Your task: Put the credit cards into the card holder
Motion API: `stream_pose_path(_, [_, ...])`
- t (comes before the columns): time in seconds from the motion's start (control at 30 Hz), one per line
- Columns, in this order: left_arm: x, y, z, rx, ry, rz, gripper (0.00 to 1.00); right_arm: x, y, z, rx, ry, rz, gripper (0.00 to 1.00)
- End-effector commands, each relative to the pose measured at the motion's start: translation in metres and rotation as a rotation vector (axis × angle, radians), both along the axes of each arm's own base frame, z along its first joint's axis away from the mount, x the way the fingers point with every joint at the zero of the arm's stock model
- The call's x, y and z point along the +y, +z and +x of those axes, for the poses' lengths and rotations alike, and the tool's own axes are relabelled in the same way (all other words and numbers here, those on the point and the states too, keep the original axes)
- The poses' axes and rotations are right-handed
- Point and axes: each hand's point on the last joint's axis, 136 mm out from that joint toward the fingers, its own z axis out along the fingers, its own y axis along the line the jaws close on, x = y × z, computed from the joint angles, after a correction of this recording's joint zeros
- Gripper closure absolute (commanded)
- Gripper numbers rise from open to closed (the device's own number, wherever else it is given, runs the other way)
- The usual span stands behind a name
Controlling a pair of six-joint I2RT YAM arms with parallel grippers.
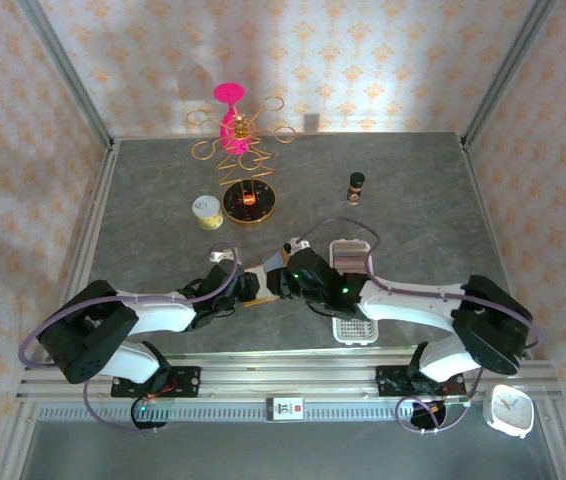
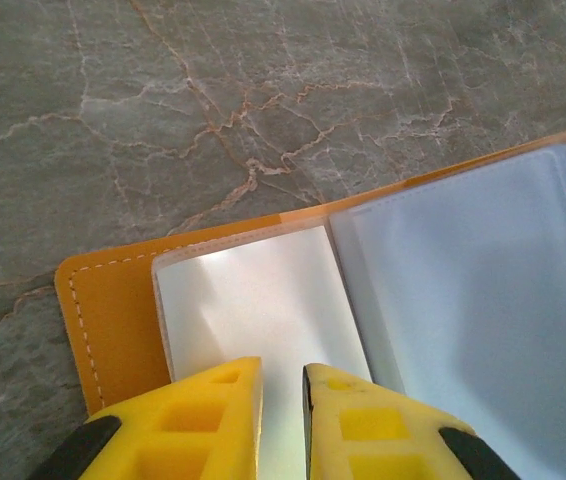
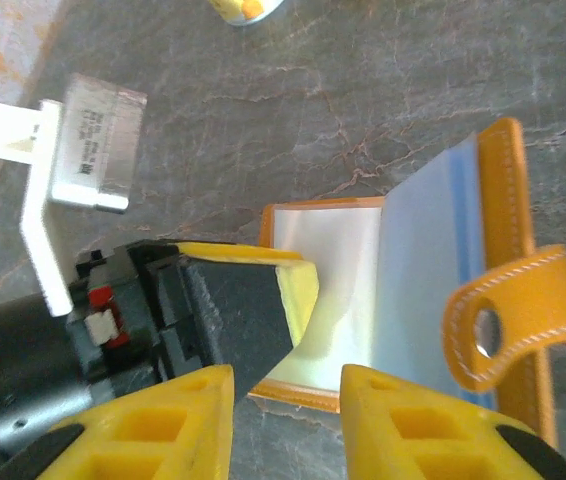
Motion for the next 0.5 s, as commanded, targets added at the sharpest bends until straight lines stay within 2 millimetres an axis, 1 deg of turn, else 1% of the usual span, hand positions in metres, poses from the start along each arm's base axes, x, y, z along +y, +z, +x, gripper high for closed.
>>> stream_pose_path(0.0, [0.004,-0.004,-0.004,-0.002,-0.015,0.013,0.81,0.018,0.008,0.013,-0.004,-0.036,0.043,0.68])
stream_pose_path(0.13, [0.008,-0.005,-0.003,-0.008,-0.009,0.033,0.81,0.009,-0.022,0.027,0.019,-0.126,-0.095,0.67])
stream_pose_path(0.2, [0.009,-0.006,-0.003,-0.012,-0.008,0.041,0.81,0.000,-0.036,0.033,0.021,-0.172,-0.169,0.65])
stream_pose_path(0.33, [0.011,-0.006,-0.002,-0.017,-0.005,0.052,0.81,-0.018,-0.055,0.035,0.030,-0.238,-0.251,0.63])
stream_pose_path(0.47, [0.010,-0.005,0.000,-0.023,-0.005,0.047,0.81,-0.030,-0.069,0.033,0.046,-0.273,-0.288,0.62])
